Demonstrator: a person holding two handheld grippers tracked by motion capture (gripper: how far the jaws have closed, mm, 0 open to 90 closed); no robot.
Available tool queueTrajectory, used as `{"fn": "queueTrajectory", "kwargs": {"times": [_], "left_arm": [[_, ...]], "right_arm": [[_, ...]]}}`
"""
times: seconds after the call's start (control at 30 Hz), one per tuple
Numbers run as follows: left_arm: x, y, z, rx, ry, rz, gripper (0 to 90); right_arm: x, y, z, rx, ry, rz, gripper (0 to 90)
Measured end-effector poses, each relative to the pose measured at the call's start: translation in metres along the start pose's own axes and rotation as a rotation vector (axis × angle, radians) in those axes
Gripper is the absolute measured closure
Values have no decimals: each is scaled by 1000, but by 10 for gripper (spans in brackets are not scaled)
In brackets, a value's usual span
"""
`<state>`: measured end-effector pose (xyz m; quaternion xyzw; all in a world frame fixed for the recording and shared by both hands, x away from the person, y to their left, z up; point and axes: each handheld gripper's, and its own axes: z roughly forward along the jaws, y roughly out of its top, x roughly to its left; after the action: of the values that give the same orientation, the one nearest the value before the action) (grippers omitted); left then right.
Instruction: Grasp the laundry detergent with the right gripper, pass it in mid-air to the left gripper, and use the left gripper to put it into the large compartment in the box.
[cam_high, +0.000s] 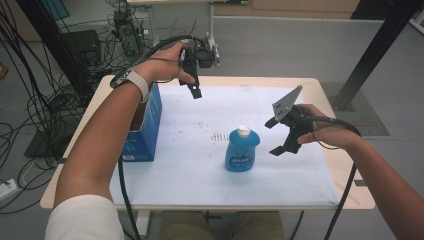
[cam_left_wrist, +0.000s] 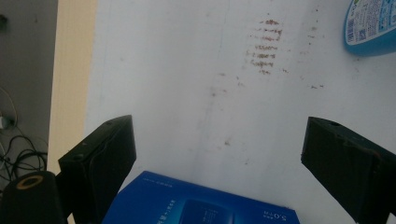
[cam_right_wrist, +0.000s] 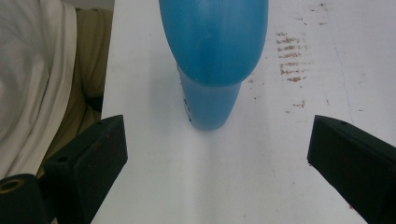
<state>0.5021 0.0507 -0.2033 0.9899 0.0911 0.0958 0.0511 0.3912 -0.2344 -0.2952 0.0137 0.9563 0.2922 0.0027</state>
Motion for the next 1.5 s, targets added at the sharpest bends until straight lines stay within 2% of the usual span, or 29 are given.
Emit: {"fn": "queueTrajectory", "kwargs": {"times": [0.17, 0.4, 0.7, 0.97, 1.5], "left_arm": [[0, -1, 0, 2, 1, -3, 106], [0, -1, 1, 2, -2, -7, 106], [-1, -3, 5, 0, -5, -12, 106], [0, -5, 4, -1, -3, -18, 106], [-1, -5, 5, 3, -4, -16, 106]], "right_arm": [[1, -2, 0, -30, -2, -5, 52], [1, -8, -2, -81, -8, 12, 46], [3, -13, 0, -109, 1, 15, 46], [3, -16, 1, -145, -11, 20, 45], [3, -18, 4, -153, -11, 26, 45]]}}
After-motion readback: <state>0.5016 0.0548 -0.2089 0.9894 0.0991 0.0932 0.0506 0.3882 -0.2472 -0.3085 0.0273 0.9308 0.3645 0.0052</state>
